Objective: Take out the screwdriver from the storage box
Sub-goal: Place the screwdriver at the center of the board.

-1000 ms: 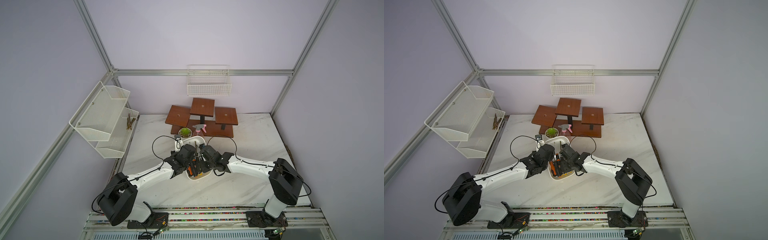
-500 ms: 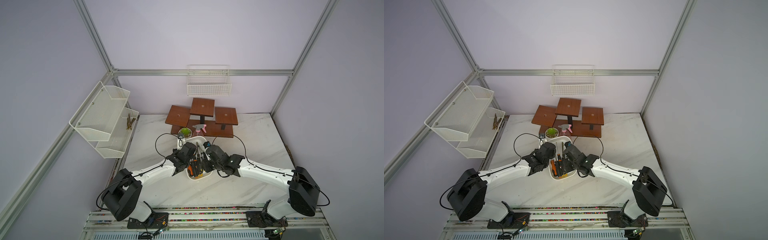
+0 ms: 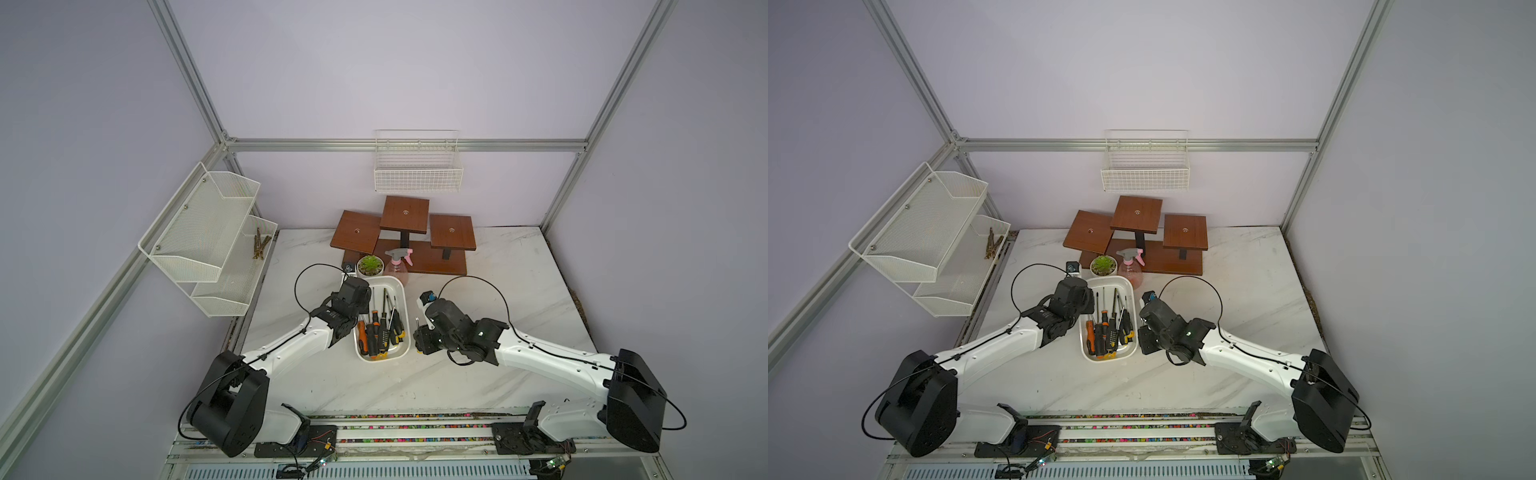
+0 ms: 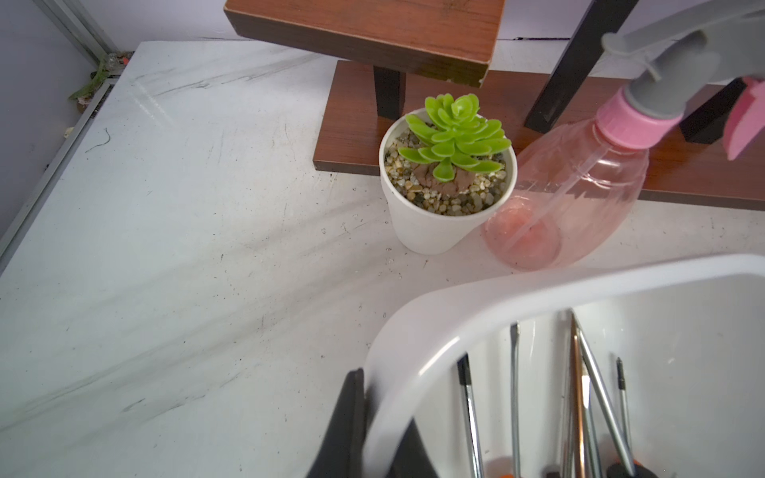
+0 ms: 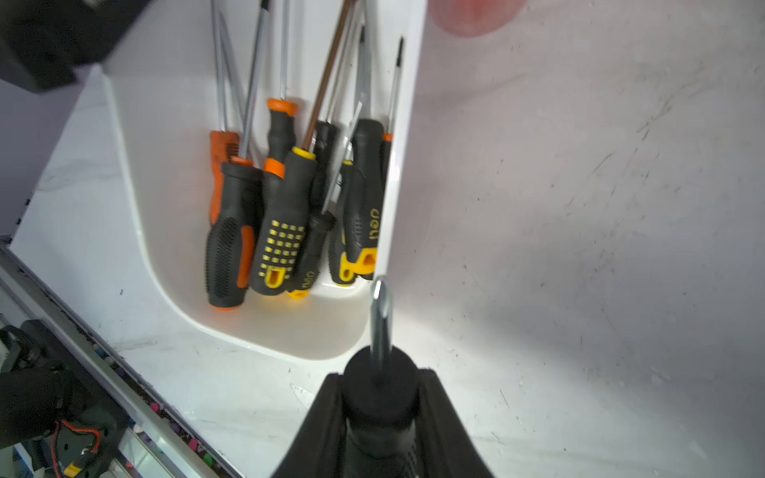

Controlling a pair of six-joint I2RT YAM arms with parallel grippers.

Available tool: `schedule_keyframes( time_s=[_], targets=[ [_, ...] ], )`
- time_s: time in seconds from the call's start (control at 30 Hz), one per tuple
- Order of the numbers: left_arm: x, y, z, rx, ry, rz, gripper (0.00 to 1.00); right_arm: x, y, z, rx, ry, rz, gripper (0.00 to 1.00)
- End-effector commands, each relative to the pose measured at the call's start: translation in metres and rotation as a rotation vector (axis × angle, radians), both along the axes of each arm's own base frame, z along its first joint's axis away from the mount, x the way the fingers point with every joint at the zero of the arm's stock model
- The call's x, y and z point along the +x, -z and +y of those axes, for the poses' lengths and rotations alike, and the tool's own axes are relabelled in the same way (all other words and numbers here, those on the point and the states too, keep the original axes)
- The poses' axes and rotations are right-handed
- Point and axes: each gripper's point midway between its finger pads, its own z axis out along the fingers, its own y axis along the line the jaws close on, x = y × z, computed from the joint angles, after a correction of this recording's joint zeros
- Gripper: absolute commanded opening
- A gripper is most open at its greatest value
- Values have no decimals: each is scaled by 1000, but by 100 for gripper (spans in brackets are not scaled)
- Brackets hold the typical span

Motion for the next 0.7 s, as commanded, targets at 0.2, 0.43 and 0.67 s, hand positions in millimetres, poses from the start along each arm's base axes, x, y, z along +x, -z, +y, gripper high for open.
schedule_keyframes(
  time_s=[0.2,0.43,0.67],
  targets=[
    [4,-13,16,-38,41,-51,0,-10,35,9,14,7,98,0],
    [12,-7,22,-54,41,-55,0,-11,51,24,40,-3,140,0],
    [13,-8,24,-61,38,-61,0,-11,65,41,60,-9,188,0]
  ],
)
